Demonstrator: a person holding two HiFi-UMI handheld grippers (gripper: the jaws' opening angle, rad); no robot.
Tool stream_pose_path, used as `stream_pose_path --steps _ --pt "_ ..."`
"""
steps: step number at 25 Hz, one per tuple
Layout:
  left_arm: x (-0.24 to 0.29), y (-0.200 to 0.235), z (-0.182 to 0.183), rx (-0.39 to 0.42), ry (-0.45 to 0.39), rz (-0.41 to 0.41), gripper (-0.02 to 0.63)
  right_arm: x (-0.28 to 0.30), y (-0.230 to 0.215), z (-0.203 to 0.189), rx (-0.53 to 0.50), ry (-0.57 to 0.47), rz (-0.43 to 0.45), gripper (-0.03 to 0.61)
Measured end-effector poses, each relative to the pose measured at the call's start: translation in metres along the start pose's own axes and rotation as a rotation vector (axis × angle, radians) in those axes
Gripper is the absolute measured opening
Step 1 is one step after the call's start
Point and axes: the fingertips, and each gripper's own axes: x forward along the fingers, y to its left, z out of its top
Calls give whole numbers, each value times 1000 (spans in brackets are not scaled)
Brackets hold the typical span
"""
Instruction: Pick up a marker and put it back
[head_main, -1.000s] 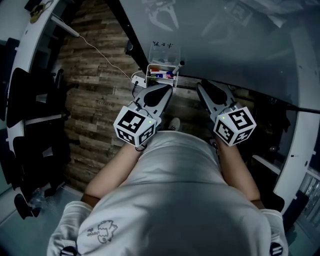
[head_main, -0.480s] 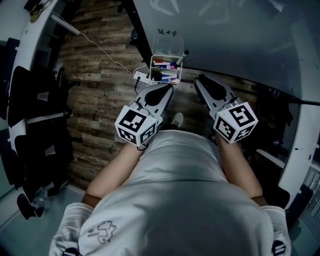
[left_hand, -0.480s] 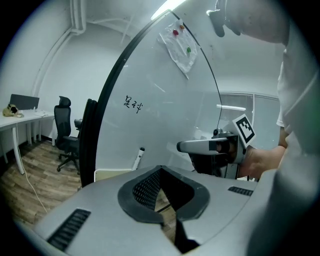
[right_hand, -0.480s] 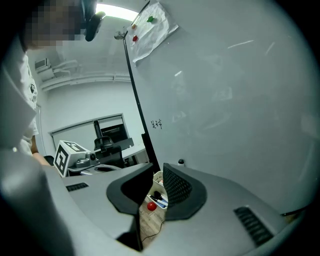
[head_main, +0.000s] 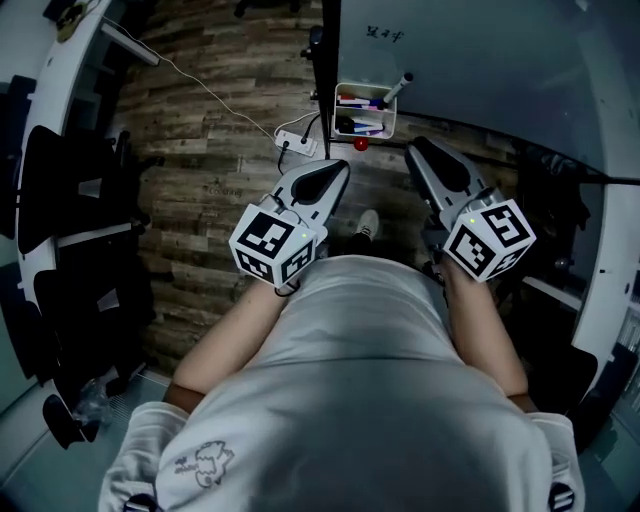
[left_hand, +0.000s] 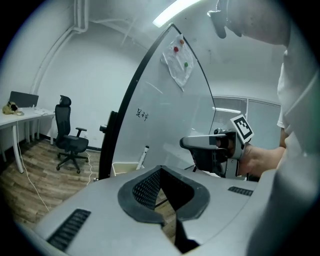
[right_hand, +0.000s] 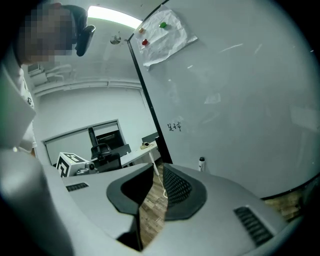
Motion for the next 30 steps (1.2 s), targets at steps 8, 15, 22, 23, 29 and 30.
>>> stream_pose_path --steps 8,15,22,23,29,30 --pt "-58 -11 1 29 -25 -48 5 -22 63 -7 -7 -54 -24 64" --pt "-90 -32 -6 54 -38 -91 5 -54 93 -15 -32 -89 -63 46" --pt "-111 -54 -18 58 -40 -112 5 -82 114 -31 -37 -106 -74 20" --pt "-113 -58 -20 58 -44 -109 5 -87 116 -32 -42 -111 -76 14" --pt "-125 -82 -20 64 -85 -72 5 -119 122 -38 -64 -126 -50 12" --pt "-127 -88 -20 61 -95 -63 5 -124 124 -41 -72 -124 -36 12"
